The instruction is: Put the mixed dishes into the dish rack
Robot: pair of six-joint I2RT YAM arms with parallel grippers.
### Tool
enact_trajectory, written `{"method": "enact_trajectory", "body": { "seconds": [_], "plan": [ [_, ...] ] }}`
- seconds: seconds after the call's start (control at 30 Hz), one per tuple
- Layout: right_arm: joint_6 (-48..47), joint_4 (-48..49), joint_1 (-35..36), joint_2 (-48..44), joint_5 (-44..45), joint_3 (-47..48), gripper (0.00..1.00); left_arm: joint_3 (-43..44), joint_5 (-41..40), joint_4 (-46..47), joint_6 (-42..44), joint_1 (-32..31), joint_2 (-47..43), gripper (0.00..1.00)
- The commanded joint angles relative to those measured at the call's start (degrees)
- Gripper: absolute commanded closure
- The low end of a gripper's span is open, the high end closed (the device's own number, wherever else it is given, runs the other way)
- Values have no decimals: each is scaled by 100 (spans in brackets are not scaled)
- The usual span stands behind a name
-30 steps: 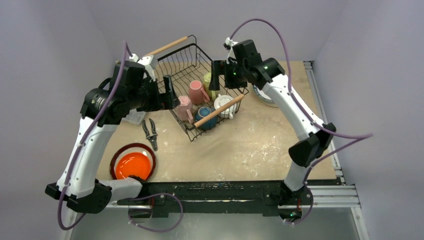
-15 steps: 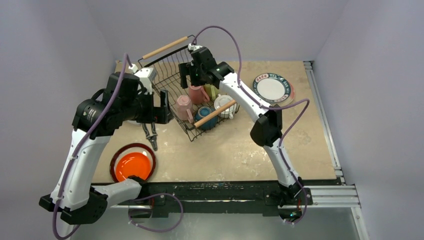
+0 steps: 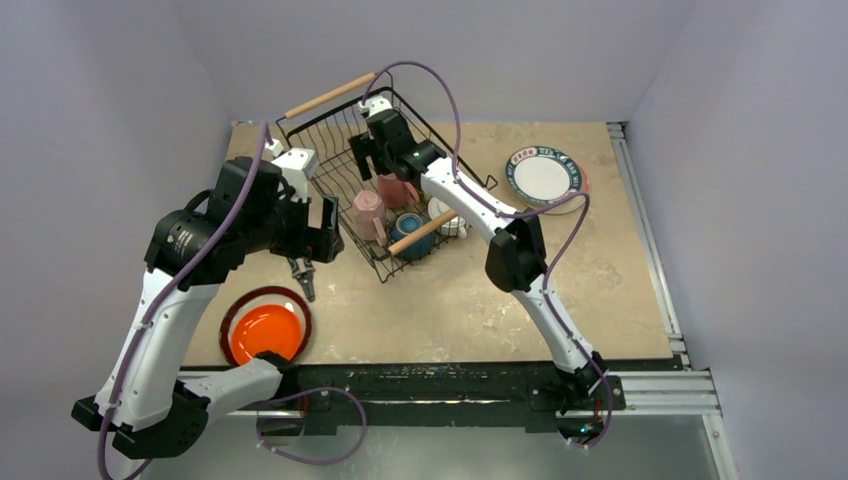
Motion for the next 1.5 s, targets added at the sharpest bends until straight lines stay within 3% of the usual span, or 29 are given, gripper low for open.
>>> {"method": "enact_trajectory", "body": {
  "seconds": [0.0, 0.13, 0.27, 0.5, 0.6, 0.77, 0.9, 1.17, 1.33, 1.47],
  "plan": [
    [-357, 250, 10, 22, 271, 23, 19, 64, -176, 145, 176, -33, 20, 2],
    [-362, 61, 30, -25, 235, -160, 36, 67, -120, 150, 168, -95, 101, 2],
    [-468, -125, 110, -235, 344, -595, 45, 101, -180, 166, 205, -196, 143, 1],
    [-367, -694, 138, -371, 734, -718, 50, 90, -201, 183, 223, -243, 160, 1],
    [-346, -767, 140, -393, 748, -617, 44, 64, -171, 188, 204, -244, 155, 1],
    [-243, -772, 140, -316, 645, -177, 14, 27, -168, 165, 145, -240, 146, 0],
    [-63, -785, 142, -428, 506, 50, 3, 61, -154, 128, 73, -240, 159, 0],
    [413, -893, 125, -1483, 365, 29, 2, 40, -39, 165, -81, -243, 152, 0],
    [800, -833, -128, -2619, 638, -907, 2, -88, 200, 319, -137, -244, 115, 0],
    [1379, -639, -756, -3614, 652, -2163, 2, -185, 345, 461, -151, -244, 95, 0]
  ]
}}
